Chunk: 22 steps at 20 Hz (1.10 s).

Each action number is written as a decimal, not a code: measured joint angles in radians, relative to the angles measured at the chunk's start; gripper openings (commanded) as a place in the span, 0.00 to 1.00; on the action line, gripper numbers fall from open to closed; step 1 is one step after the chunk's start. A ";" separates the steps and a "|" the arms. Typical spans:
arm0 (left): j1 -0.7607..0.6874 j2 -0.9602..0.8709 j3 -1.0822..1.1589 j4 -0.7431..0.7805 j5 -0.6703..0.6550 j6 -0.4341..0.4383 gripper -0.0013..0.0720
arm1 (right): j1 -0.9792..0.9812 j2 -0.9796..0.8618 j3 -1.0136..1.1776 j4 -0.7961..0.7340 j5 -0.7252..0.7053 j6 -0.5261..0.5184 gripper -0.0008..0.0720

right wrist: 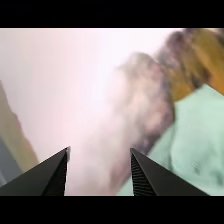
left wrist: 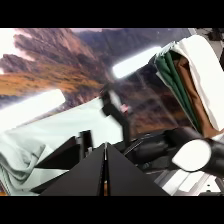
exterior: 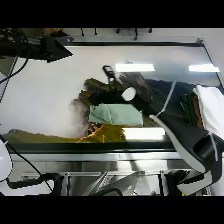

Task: Fold the shirts.

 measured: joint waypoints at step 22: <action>0.013 0.080 -0.001 0.000 -0.095 -0.002 0.04 | -0.698 0.084 -0.243 -0.263 0.650 0.164 0.90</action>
